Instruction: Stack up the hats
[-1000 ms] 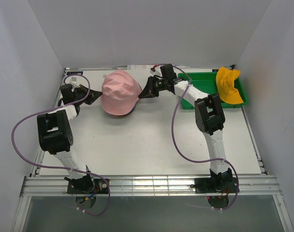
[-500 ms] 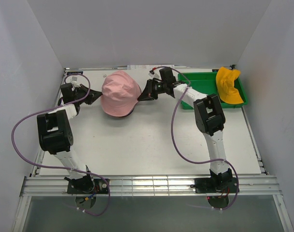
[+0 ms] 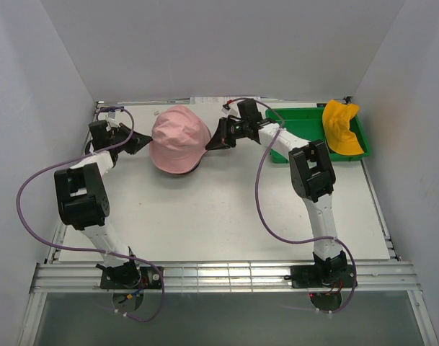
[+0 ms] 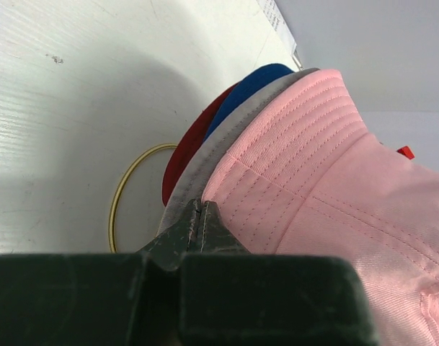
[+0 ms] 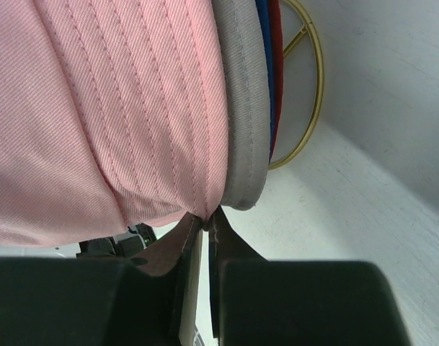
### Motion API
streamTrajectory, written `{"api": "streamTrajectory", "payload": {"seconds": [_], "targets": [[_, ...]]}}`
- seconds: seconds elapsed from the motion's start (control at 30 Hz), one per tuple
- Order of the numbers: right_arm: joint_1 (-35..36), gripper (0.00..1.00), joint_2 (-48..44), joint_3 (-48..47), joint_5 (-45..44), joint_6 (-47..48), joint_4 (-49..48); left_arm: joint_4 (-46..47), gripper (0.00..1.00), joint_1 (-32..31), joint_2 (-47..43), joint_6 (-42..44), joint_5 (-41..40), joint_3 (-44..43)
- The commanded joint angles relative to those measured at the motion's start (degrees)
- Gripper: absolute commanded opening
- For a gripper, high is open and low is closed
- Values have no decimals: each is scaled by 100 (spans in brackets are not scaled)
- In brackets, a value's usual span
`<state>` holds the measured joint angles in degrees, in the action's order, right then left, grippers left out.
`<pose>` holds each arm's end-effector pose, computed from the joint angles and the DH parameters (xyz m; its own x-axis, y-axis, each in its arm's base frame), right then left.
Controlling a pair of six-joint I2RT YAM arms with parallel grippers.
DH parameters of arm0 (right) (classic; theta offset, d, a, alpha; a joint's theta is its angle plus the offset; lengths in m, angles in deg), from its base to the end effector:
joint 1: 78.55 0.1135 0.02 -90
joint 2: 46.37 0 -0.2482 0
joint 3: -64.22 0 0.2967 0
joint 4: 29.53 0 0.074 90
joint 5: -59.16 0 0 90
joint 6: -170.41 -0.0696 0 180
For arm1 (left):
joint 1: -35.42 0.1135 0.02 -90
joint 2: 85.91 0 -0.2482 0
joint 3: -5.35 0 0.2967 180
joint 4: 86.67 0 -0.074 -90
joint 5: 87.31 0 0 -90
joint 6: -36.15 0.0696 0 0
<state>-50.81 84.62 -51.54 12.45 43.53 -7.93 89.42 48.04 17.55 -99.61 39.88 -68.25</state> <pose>0.4813 0.3070 0.1482 -0.9192 0.0101 -0.3936 -0.3412 0.4784 0.8091 0.4412 0.0557 0.1352 -0.6050 -0.7203 -0.3392 -0.1680 0.5319 -0.8300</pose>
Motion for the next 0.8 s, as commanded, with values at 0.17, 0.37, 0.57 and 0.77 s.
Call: {"api": "streamTrajectory", "payload": {"seconds": [0.17, 0.37, 0.57, 0.77], "targets": [[-85, 18, -92, -330, -462, 226, 1028, -1495, 21, 153, -54, 585, -845, -187], [-76, 29, -250, -436, -391, 173, 1046, -1574, 41, 144, -256, 577, -792, -249], [-76, 35, -548, -366, -418, 173, 1054, -1619, 52, 153, -511, 559, -801, -407], [-146, 48, -926, -305, -514, 225, 1125, -1706, 56, 153, -871, 480, -775, -592]]}}
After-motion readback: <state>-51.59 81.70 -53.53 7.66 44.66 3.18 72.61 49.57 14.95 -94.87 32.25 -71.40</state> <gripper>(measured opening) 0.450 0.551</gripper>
